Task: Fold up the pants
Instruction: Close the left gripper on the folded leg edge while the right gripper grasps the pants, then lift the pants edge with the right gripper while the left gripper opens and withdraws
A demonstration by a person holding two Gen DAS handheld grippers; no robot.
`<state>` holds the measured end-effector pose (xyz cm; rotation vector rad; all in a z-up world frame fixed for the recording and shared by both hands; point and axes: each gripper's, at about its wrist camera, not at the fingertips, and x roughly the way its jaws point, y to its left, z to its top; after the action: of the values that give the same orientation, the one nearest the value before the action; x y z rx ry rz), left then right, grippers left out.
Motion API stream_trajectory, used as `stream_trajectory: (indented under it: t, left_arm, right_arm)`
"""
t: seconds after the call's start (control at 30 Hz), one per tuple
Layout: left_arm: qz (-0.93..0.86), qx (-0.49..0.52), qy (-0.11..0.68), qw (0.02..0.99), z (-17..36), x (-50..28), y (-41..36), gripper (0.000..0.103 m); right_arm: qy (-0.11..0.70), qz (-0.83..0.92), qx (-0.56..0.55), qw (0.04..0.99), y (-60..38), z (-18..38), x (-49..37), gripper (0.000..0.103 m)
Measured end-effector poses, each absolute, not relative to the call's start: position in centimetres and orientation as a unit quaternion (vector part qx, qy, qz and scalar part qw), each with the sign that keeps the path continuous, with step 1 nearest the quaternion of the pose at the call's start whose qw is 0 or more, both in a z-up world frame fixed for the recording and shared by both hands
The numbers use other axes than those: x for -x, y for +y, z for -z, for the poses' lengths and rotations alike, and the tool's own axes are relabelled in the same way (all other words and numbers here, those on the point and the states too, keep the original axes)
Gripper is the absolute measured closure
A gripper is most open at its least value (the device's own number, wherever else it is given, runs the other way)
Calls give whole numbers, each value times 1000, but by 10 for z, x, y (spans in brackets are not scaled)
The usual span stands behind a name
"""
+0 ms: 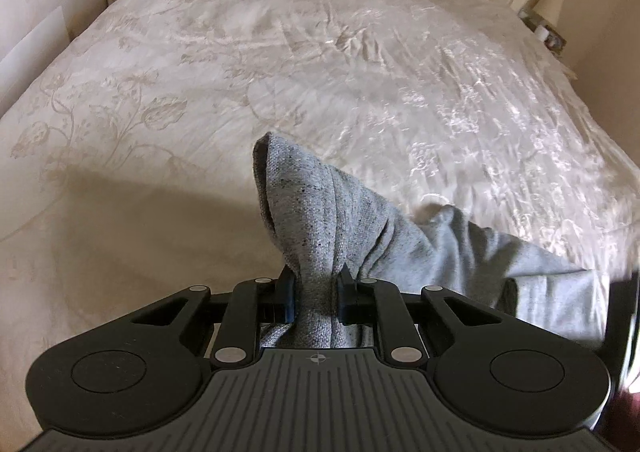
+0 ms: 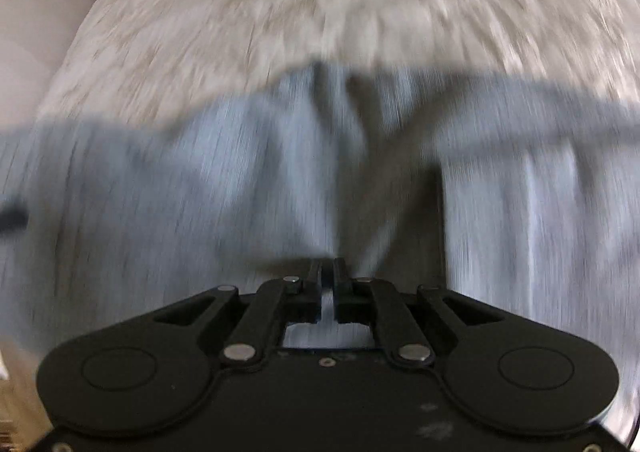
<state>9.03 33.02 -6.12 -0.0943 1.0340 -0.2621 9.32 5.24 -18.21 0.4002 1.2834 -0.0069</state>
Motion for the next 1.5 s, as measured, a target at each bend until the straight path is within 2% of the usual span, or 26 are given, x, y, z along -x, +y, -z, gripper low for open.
stream_trajectory:
  t: [0.17,0.33,0.53,0.8,0.93,1.0,1.07,1.2,1.43,1.5]
  left_arm:
    - [127,49,477,868,45,-82,316,87]
    - [129,42,461,877,29,-71,288,89]
    - [143,17,449,882,16,-51,223,89]
    - [173,-27,466,867,59,-28,98,88]
    - [180,-45,475,860,75,-12,56,88]
    - [181,-51,470,862,75,-2,46,88]
    - [176,-58,465,866,75,7,40,88]
    - [150,-72,471,867,79,27,46,88]
    - [81,-98,496,859,89,47,84,88]
    - [64,-95,502,857,90,48,99,88]
  right_arm:
    - [616,-4,-194,763,58,183,-30,92]
    - [620,-32,-217,753,52,178,-6,91]
    - [568,-62,-258,779,11,144,5,90]
    - [549,-42,-260,793,-73,129,4,82]
    - [558,-30,-264,787,-113,134,1,65]
    - [561,-33,-261,785,-128,133,5,63]
    - [561,-44,-257,786,-140,135,5,53]
    - [543,-80,-268,792,-156,138,-1,45]
    - [498,-121,-270,815,-139,146,-32,13]
    - [493,-127,-271,817,-131,154,-38,9]
